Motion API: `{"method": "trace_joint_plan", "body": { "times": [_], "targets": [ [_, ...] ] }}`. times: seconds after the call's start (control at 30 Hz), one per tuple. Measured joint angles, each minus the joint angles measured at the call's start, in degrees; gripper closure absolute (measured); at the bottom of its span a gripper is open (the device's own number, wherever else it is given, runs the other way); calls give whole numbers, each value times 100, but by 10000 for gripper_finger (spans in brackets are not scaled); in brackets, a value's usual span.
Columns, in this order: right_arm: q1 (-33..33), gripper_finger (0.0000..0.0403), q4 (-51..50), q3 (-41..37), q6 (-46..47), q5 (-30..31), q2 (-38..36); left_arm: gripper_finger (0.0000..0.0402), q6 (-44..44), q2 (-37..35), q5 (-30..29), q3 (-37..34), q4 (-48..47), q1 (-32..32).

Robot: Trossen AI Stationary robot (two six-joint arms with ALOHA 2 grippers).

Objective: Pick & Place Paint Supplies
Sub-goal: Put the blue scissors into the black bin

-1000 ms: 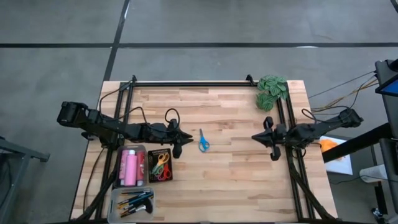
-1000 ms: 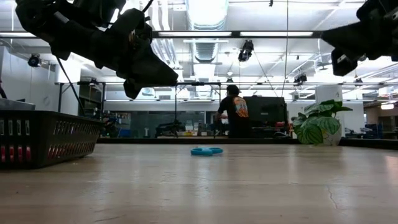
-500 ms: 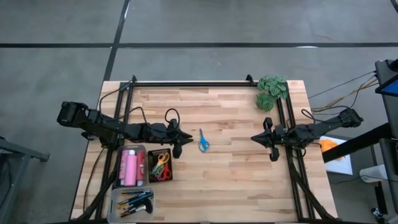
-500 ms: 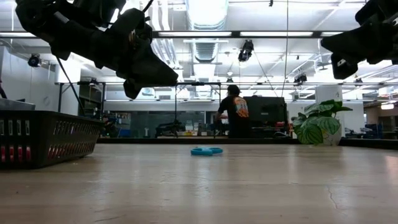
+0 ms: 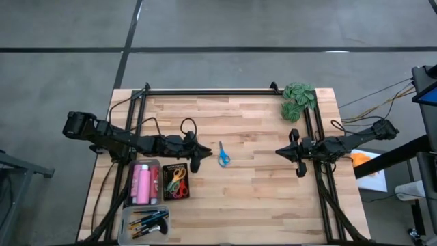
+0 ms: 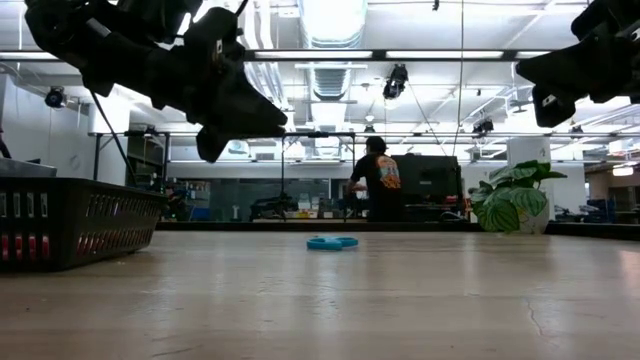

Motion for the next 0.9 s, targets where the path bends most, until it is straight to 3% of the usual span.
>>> {"method": "trace_joint_plan", "body": {
  "times": [0.23, 0.33, 0.47, 0.63, 0.73, 0.9],
  "targets": [
    [0, 394, 2, 0, 0, 0, 0, 308, -816, 0, -3, 6, -173, 2],
    [0, 394, 2, 0, 0, 0, 0, 308, -1365, 0, -4, 186, -712, 2],
    [0, 394, 2, 0, 0, 0, 0, 308, -1844, 0, -68, 982, -2343, -71],
    [0, 394, 4, 2, -2, 2, 1, 308, -3333, 291, -893, 2308, -4798, -254],
    [-3, 394, 4, 4, -2, 14, 17, 308, -3949, 620, -1219, 2946, -5416, -302],
    [-4, 394, 7, 4, -2, 26, 64, 308, -4480, 1209, -1226, 3688, -5952, -304]
  ]
}}
